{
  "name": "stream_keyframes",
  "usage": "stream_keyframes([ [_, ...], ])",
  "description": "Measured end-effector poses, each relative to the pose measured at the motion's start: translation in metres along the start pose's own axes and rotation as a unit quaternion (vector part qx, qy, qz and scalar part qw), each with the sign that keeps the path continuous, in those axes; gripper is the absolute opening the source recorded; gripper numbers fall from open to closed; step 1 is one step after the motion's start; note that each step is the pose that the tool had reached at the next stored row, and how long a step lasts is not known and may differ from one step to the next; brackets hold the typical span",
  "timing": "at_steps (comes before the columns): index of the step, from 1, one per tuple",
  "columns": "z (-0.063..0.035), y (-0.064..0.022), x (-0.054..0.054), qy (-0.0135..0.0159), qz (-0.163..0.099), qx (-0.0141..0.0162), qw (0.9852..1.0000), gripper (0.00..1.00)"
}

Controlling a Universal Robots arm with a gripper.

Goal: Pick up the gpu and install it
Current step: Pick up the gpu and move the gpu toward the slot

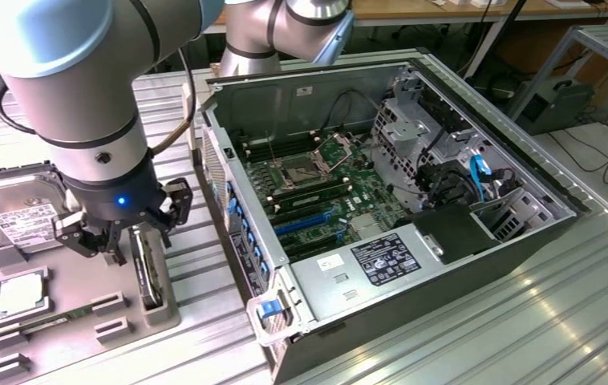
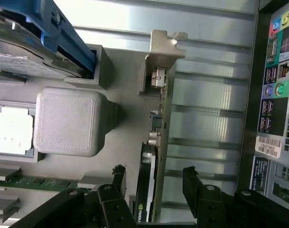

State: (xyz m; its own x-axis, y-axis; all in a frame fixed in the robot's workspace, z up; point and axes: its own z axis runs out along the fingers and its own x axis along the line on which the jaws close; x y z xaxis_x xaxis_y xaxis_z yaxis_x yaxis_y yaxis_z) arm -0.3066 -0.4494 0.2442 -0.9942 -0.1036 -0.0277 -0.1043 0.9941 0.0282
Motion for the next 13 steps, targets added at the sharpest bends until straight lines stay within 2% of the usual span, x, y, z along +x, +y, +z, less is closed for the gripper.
stream_keyframes([
  [7, 0.0072, 0.0, 0.004, 0.0001, 0.001, -0.0001, 1.0, 0.6],
  [13, 0.0118, -0.0003, 0.005, -0.0002, 0.016, 0.0005, 0.9999, 0.6],
])
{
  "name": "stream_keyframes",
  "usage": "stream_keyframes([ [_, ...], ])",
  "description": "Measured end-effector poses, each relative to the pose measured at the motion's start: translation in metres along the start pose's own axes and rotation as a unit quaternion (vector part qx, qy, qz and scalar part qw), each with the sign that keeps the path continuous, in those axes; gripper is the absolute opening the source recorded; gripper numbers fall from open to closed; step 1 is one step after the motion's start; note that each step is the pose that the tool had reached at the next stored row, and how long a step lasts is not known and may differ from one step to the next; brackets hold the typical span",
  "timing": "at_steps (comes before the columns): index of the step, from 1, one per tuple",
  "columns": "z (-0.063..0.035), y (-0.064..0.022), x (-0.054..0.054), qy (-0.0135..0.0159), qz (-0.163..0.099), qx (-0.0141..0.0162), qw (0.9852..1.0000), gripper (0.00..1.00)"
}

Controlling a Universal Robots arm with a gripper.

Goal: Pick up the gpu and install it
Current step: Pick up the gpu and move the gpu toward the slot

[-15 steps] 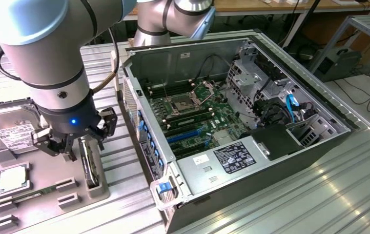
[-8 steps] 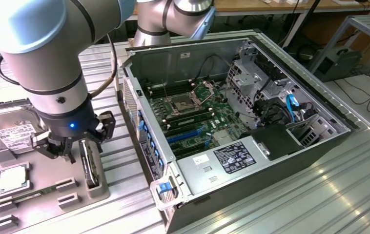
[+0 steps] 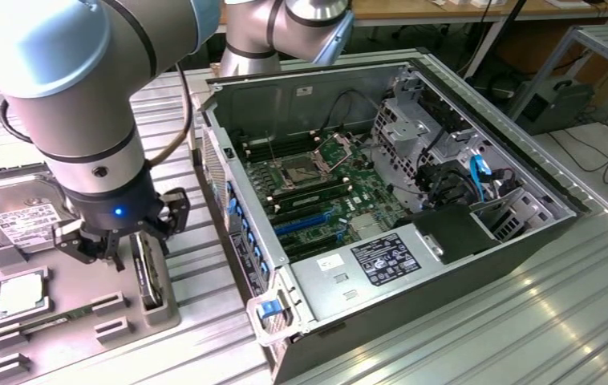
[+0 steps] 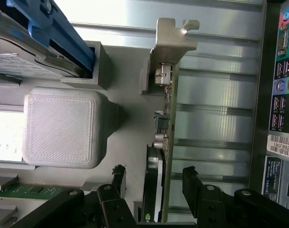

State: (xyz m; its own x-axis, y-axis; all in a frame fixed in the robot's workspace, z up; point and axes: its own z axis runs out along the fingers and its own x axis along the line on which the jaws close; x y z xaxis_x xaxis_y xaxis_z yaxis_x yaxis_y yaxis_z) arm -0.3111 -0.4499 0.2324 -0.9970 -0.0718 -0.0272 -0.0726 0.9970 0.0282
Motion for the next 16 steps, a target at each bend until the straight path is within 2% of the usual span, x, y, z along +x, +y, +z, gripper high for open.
stream_keyframes([
  [6, 0.0053, -0.0003, 0.001, 0.0, 0.001, 0.0, 1.0, 0.6],
  [16, 0.0058, -0.0003, 0.001, -0.0001, 0.001, 0.0, 1.0, 0.6],
])
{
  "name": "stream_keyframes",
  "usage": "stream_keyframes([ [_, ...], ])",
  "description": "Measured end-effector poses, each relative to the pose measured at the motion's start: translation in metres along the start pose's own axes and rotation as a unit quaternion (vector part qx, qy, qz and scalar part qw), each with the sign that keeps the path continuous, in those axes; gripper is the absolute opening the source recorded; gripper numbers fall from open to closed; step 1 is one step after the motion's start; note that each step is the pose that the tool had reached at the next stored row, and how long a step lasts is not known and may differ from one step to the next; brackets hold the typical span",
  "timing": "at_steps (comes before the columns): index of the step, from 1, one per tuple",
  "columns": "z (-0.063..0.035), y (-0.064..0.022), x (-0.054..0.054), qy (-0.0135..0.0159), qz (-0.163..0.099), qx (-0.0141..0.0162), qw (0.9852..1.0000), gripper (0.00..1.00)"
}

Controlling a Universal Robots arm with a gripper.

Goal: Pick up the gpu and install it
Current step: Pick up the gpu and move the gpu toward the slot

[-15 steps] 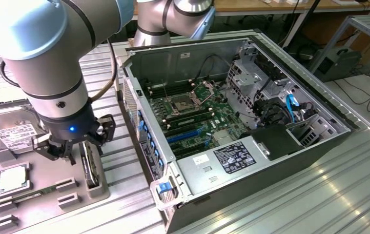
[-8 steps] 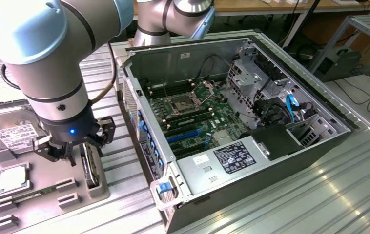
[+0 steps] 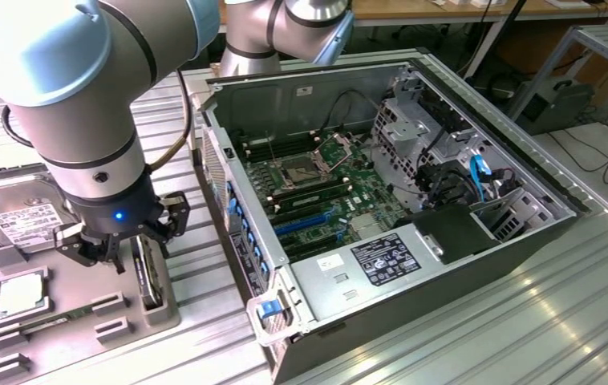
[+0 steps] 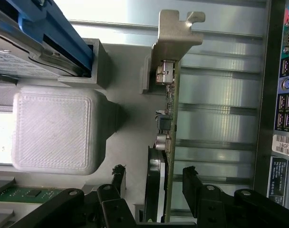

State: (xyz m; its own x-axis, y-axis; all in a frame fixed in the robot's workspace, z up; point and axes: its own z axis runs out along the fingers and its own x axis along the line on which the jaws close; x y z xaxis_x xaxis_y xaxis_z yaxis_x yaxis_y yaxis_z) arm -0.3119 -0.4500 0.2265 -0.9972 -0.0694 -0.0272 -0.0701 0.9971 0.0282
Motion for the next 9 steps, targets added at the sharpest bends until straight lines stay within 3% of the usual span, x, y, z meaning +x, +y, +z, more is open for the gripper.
stream_keyframes([
  [5, 0.0, 0.0, 0.0, 0.0, 0.0, 0.0, 1.0, 0.59],
  [6, 0.0, 0.0, 0.0, 0.0, 0.0, 0.0, 1.0, 0.52],
  [8, 0.0, 0.0, 0.0, 0.0, 0.0, 0.0, 1.0, 0.52],
  [9, 0.0, 0.0, 0.0, 0.0, 0.0, 0.0, 1.0, 0.45],
])
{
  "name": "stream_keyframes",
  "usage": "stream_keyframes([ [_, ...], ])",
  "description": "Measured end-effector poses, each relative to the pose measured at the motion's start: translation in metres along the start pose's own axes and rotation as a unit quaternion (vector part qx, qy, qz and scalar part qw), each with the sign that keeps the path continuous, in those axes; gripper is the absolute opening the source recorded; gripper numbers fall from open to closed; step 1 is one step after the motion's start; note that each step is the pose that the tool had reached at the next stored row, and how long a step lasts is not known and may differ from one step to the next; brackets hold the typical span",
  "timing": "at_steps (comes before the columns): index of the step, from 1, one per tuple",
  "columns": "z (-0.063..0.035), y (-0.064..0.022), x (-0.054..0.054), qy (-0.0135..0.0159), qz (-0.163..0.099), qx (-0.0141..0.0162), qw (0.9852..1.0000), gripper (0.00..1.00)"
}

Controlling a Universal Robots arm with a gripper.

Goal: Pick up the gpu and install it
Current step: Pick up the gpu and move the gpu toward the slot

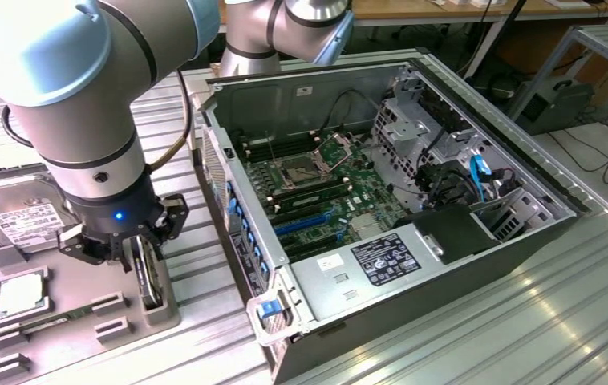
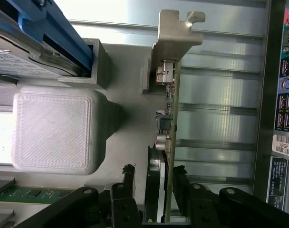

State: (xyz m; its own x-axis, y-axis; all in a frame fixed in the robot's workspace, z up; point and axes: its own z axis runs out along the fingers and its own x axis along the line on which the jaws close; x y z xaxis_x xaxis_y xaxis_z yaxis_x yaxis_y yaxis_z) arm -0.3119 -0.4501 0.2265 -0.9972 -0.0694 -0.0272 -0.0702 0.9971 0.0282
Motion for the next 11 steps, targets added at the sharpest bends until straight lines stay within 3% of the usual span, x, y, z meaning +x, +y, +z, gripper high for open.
stream_keyframes([
  [6, 0.0, 0.0, 0.0, 0.0, 0.0, 0.0, 1.0, 0.44],
  [7, 0.0, 0.0, 0.0, 0.0, 0.0, 0.0, 1.0, 0.36],
  [11, 0.0, 0.0, 0.0, -0.0001, 0.0, 0.0, 1.0, 0.35],
])
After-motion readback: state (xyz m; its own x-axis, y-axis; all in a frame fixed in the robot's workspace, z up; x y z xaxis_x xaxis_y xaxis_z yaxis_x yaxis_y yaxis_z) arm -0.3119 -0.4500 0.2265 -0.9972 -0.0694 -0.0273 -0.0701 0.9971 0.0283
